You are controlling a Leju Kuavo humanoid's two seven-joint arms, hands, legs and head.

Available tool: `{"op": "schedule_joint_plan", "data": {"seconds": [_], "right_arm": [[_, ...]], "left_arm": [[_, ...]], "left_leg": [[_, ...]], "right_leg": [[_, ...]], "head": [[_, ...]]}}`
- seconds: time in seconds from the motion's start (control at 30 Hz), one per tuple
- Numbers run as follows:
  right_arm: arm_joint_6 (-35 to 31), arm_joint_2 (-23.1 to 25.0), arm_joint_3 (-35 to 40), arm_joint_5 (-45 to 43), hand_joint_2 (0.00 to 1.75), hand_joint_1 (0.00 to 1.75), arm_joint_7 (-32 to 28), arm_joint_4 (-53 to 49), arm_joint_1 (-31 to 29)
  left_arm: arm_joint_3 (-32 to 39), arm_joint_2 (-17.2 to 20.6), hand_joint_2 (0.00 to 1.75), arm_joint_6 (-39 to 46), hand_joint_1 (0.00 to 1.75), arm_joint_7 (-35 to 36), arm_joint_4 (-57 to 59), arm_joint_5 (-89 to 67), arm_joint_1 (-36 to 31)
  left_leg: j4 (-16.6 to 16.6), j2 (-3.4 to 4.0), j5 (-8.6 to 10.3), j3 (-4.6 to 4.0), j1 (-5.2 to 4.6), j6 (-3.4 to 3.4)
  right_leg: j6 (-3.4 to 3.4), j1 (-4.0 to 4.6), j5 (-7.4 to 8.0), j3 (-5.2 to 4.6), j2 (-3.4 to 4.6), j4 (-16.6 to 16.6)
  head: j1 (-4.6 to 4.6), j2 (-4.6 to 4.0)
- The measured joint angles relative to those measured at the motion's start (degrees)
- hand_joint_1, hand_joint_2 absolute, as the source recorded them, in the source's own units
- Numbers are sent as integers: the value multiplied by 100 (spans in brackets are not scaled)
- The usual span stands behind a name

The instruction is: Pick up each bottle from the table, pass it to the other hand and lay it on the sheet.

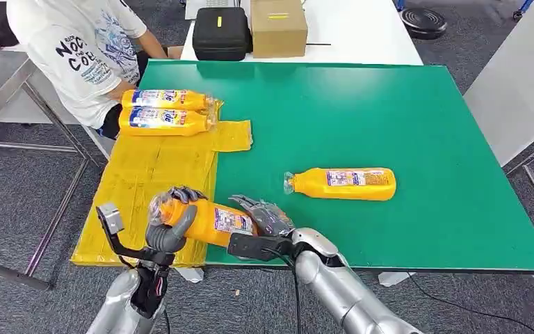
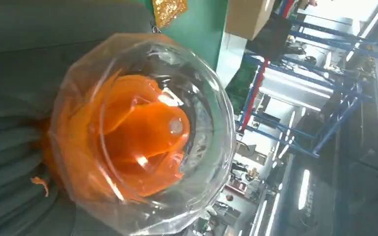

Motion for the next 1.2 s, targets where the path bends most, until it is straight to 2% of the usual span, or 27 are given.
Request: {"op": "schedule_joint_plan", "data": {"seconds": [0.63,0.83,1.1,1.2], "right_arm": [[-245,26,-170,-210,0,0,-293,-617,92],[52,0,-186,-369,0,0,-516,-1038,131],[406,-107,-323,-590,0,0,-524,-1847,280],[409,-151,-385,-601,0,0,-529,-2000,314]], "left_arm": [[-39,-20,175,249,175,129,-269,55,-46],[96,-20,175,1083,175,-87,-105,-22,-267],[389,-22,175,2313,175,-448,300,-544,-721],[481,-17,175,2404,175,-487,404,-599,-832]], "left_leg": [[0,0,0,2,0,0],[0,0,1,3,1,0],[1,-1,3,3,0,-2],[1,-3,3,2,-1,-2]], "right_leg": [[0,0,0,0,0,0],[0,1,1,0,0,0],[0,0,1,1,0,0],[0,-1,1,0,-1,0]], "head": [[2,0],[2,0],[0,0],[2,0]]}}
